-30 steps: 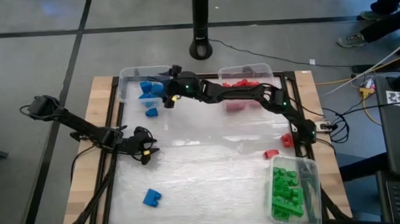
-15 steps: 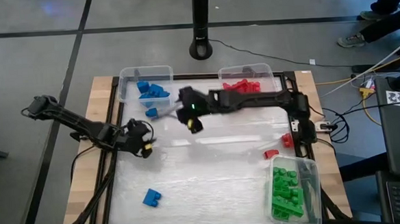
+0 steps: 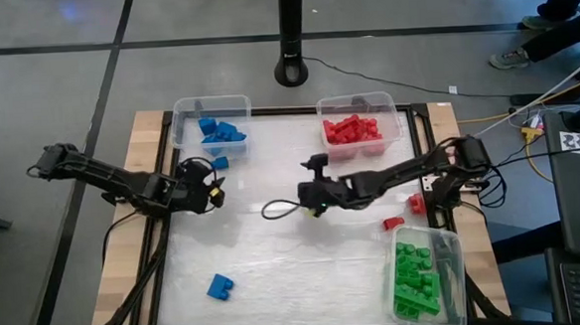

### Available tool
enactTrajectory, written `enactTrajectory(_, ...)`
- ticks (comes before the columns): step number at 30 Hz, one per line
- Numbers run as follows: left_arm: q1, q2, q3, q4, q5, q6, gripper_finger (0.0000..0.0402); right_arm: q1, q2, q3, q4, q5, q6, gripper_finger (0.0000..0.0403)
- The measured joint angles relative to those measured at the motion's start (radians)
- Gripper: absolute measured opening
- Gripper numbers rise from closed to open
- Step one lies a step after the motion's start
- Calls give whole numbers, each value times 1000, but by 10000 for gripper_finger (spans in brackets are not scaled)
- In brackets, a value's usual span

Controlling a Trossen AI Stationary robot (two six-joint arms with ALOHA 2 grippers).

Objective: Sort blocks
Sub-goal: Put the blue game piece into the top left transparent bin

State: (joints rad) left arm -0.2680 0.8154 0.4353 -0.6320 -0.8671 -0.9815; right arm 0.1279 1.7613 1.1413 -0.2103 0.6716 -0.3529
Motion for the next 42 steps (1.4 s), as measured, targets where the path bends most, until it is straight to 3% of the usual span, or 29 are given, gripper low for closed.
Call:
enactTrajectory(3, 37, 2, -37, 69, -2, 17, 224, 14, -25, -98, 140, 1, 9, 392)
enactTrajectory(9, 89, 3, -141, 291, -11, 24, 219, 16, -26, -168, 229, -3, 9, 392)
enactTrajectory(15, 197, 3, -179, 340, -16, 28, 190, 16, -26, -173, 244, -6, 9, 392)
enactTrajectory(19, 272, 3, -206, 417, -12, 121, 176, 16, -26, -173, 251, -7, 9, 392)
enactTrajectory(32, 451, 9, -297, 636, 89, 299, 124, 16, -26, -173, 282, -9, 8, 392)
enactTrajectory(42, 546, 147, -298, 750, 188, 389, 98, 16, -25, -173, 318, -9, -19, 392)
